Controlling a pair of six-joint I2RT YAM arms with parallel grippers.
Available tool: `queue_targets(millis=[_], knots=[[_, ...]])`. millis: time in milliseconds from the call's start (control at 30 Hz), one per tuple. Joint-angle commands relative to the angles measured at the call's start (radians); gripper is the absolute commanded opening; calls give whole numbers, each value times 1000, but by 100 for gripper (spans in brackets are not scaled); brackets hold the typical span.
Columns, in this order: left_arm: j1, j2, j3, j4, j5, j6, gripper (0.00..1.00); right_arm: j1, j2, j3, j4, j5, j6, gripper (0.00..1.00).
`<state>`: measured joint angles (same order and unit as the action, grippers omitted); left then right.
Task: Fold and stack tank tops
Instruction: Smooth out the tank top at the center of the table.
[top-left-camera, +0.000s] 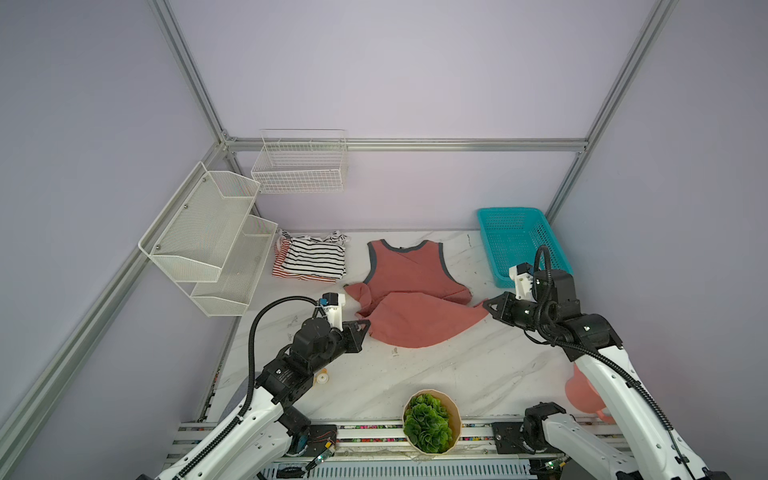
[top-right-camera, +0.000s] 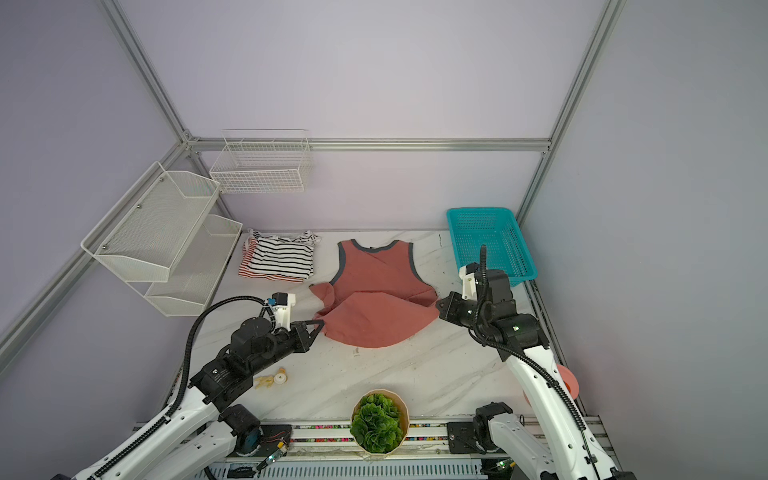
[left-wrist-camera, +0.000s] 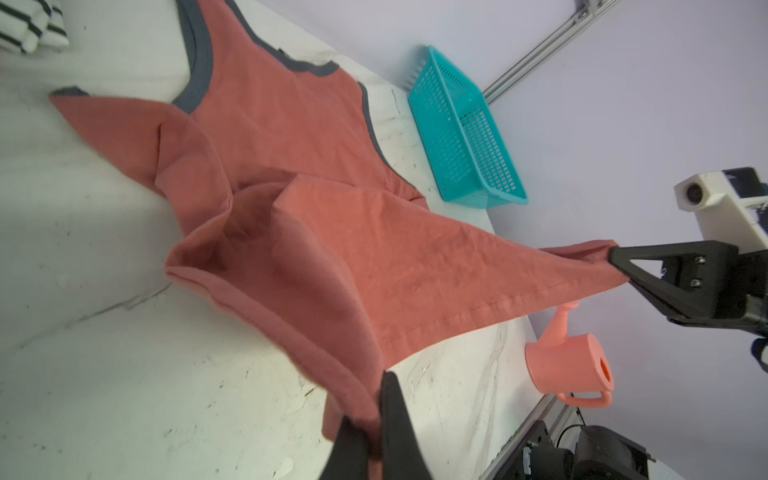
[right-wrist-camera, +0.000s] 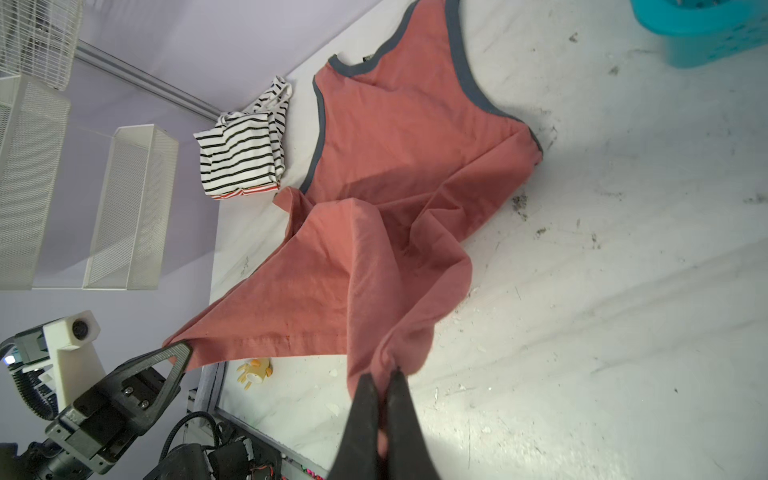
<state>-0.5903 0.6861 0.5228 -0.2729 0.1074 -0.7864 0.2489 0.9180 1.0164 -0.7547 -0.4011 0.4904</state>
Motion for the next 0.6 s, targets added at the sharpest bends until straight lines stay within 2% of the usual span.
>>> queue_targets(millis=[0, 133, 200, 233, 300, 367, 500, 567], knots=[[-37, -14, -34, -69, -6, -44, 9, 7, -11, 53, -138, 27, 10, 0], [-72, -53, -16, -155, -24, -48, 21, 11, -18, 71, -201, 34, 2, 5], [-83, -89, -4, -205, -28, -47, 32, 12, -18, 78, -238, 40, -5, 10], [-85, -107, 2, -224, -28, -48, 35, 14, -17, 86, -258, 41, -10, 11], [-94, -148, 15, -272, -22, -54, 44, 16, -17, 109, -314, 51, -18, 18], [-100, -196, 25, -315, -20, -56, 55, 15, -19, 133, -358, 67, -26, 30], [-101, -245, 47, -364, -3, -38, 72, 15, -15, 168, -408, 77, -41, 39], [-101, -254, 60, -377, 22, -27, 80, 16, -18, 175, -402, 91, -35, 40]])
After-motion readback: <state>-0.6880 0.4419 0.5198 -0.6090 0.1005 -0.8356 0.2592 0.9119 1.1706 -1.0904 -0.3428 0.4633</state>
